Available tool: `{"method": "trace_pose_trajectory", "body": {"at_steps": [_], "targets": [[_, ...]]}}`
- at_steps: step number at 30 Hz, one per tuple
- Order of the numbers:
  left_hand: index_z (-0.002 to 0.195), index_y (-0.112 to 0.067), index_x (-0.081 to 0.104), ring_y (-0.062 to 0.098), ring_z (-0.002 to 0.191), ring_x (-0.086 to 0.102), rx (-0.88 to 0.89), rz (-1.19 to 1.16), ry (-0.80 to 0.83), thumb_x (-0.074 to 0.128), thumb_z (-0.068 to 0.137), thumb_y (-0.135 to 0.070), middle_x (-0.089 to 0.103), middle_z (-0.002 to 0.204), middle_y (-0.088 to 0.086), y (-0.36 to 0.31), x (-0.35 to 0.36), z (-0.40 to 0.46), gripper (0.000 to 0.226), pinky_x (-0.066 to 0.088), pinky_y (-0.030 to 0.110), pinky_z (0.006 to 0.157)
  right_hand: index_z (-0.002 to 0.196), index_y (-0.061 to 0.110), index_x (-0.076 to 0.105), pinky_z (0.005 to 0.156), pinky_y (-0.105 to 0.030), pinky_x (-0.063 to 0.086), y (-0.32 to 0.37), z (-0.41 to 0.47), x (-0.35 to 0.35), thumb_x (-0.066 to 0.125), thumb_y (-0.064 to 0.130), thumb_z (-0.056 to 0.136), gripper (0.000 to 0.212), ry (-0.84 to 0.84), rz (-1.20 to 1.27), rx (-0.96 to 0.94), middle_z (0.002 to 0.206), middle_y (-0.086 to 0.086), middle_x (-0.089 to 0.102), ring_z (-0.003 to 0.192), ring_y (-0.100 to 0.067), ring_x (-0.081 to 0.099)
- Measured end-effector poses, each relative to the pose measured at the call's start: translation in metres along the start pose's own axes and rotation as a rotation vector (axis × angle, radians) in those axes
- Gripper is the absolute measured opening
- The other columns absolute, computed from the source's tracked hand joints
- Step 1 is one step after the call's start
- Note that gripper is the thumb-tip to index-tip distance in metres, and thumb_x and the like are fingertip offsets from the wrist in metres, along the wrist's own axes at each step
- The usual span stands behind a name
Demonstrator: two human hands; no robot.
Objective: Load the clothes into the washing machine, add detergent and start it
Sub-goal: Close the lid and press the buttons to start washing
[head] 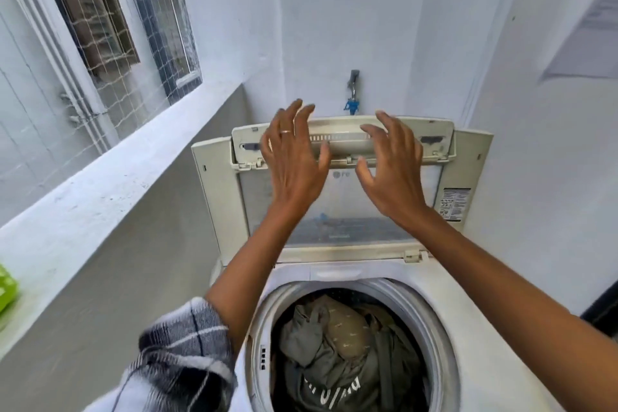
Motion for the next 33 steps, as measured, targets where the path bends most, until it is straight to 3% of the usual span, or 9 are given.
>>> {"method": "trace_pose_trajectory", "body": {"at_steps": [4,8,12,14,17,21,27,30,33], "targets": [[0.144,-0.02,0.033,0.022,0.145,0.016,-0.075,0.14,0.176,0.041,0.096,-0.043,0.03,0.154,0.0,0.023,0.011,0.029,0.054,0.006,0.045,0.117,0.138,0.014,0.039,0.112,-0.044,0.016,0.0,0.033,0.009,0.049,0.032,0.092,0.05,0.185,-0.086,-0.045,0.153,-0.01,0.027,0.142,-0.031,0.019],[0.135,-0.019,0.045,0.025,0.137,0.032,-0.073,0.218,0.224,0.035,0.097,-0.047,0.049,0.139,0.005,0.046,0.011,0.029,0.048,0.011,0.044,0.116,0.143,0.015,0.031,0.114,-0.046,0.013,-0.008,0.036,0.024,0.036,0.043,0.098,0.053,0.373,-0.095,-0.018,0.154,-0.007,0.025,0.144,-0.029,0.014],[0.124,-0.016,0.054,0.031,0.122,0.044,-0.018,0.296,0.176,0.032,0.098,-0.046,0.058,0.126,0.01,0.041,0.003,0.028,0.046,0.023,0.042,0.111,0.135,0.014,0.04,0.104,-0.042,0.026,-0.004,0.031,0.014,0.032,0.045,0.095,0.051,0.284,-0.124,-0.038,0.139,-0.006,0.043,0.129,-0.029,0.035],[0.121,-0.016,0.056,0.031,0.117,0.048,0.016,0.301,0.142,0.025,0.095,-0.048,0.06,0.121,0.009,0.039,-0.002,0.022,0.052,0.027,0.04,0.106,0.135,0.014,0.043,0.1,-0.04,0.028,-0.001,0.03,0.007,0.035,0.04,0.098,0.046,0.253,-0.139,-0.028,0.136,-0.006,0.045,0.126,-0.027,0.037],[0.119,-0.016,0.057,0.031,0.115,0.048,0.015,0.249,0.105,0.018,0.09,-0.047,0.061,0.119,0.009,0.036,-0.013,0.009,0.058,0.028,0.038,0.103,0.136,0.016,0.044,0.099,-0.04,0.027,0.002,0.021,-0.004,0.037,0.032,0.098,0.042,0.227,-0.132,-0.023,0.135,-0.005,0.045,0.125,-0.027,0.037],[0.12,-0.016,0.057,0.031,0.119,0.045,-0.005,0.212,0.07,0.024,0.089,-0.042,0.059,0.12,0.009,0.026,-0.028,-0.014,0.052,0.021,0.037,0.106,0.133,0.017,0.049,0.1,-0.038,0.026,0.006,-0.001,-0.018,0.038,0.025,0.095,0.04,0.171,-0.064,-0.025,0.131,-0.004,0.05,0.123,-0.025,0.04],[0.117,-0.022,0.057,0.027,0.116,0.044,-0.03,0.214,0.098,0.029,0.089,-0.047,0.058,0.116,0.004,0.016,-0.053,-0.051,0.047,0.023,0.038,0.104,0.127,0.019,0.057,0.097,-0.029,0.019,0.013,-0.033,-0.045,0.039,0.029,0.094,0.039,0.138,0.055,-0.016,0.123,-0.001,0.059,0.118,-0.023,0.048],[0.113,-0.025,0.059,0.025,0.109,0.046,-0.025,0.241,0.103,0.031,0.092,-0.049,0.061,0.11,0.001,0.01,-0.065,-0.077,0.043,0.02,0.035,0.098,0.122,0.02,0.06,0.089,-0.02,0.014,0.017,-0.053,-0.055,0.039,0.032,0.094,0.037,0.171,0.061,-0.017,0.115,0.001,0.064,0.112,-0.021,0.053],[0.109,-0.027,0.06,0.019,0.102,0.042,-0.014,0.251,0.086,0.035,0.093,-0.047,0.062,0.104,-0.002,0.005,-0.077,-0.105,0.036,0.021,0.033,0.095,0.118,0.025,0.061,0.088,-0.019,0.014,0.021,-0.078,-0.066,0.041,0.034,0.094,0.033,0.217,0.043,-0.04,0.107,0.007,0.065,0.106,-0.017,0.056]]}}
Point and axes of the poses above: each hand's wrist, its own z-axis towards the middle knuckle, its own x-axis out of the palm, y = z × x, the point moved 4 cm from there along z, towards the middle knuckle
